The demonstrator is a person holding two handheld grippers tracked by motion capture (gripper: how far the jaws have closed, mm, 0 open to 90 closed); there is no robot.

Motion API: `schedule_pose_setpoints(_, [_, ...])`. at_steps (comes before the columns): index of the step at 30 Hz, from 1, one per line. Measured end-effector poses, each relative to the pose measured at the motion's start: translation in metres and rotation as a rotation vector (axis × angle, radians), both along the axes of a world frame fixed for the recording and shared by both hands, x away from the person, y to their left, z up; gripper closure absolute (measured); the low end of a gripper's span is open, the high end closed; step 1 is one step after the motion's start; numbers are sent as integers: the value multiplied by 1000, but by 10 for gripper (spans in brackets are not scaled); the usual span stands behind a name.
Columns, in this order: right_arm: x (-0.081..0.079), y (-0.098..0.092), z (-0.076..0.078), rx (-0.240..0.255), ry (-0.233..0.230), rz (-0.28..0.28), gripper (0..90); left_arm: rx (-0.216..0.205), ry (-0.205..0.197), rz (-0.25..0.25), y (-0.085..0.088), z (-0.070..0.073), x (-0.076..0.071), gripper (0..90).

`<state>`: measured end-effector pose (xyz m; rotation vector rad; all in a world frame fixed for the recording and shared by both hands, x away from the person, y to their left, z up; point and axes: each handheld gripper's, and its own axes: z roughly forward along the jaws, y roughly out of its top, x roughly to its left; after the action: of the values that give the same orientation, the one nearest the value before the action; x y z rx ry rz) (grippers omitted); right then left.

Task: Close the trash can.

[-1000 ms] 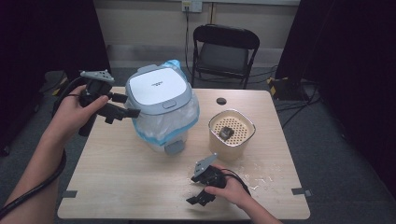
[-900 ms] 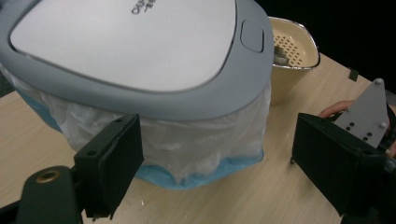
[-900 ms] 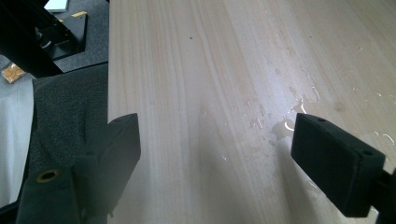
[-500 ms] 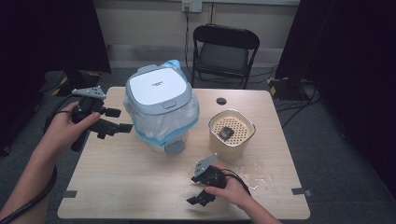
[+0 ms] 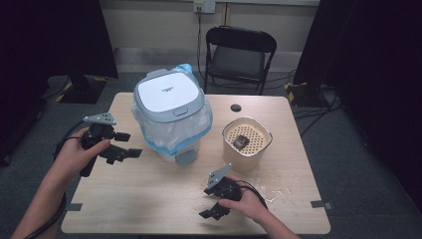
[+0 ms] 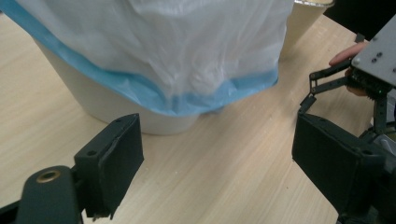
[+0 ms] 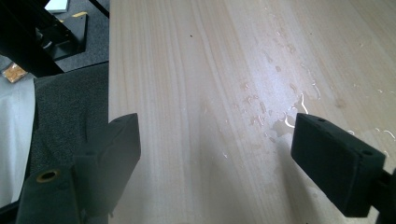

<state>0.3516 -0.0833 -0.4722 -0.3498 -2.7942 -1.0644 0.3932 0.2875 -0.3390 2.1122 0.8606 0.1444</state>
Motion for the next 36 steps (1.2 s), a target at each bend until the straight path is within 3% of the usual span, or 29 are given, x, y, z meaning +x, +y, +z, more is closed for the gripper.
schedule_pose_setpoints(3, [0, 0, 0, 1, 2, -2, 153, 17, 11, 1, 1, -12, -1, 160])
schedule_pose_setpoints(8, [-2, 0, 0, -4, 8, -5, 153, -4, 21, 0, 1, -25, -3, 161])
schedule_pose_setpoints(23, [-2, -1, 1, -2, -1, -4, 153, -5, 74, -22, -8, -76, -11, 165])
schedule_pose_setpoints(32, [-3, 0, 1, -6, -5, -1, 153, 18, 96, -49, -19, -111, -19, 165])
schedule_pose_setpoints(36, [-3, 0, 0, -3, -1, 1, 153, 42, 84, -70, -24, -122, -23, 165])
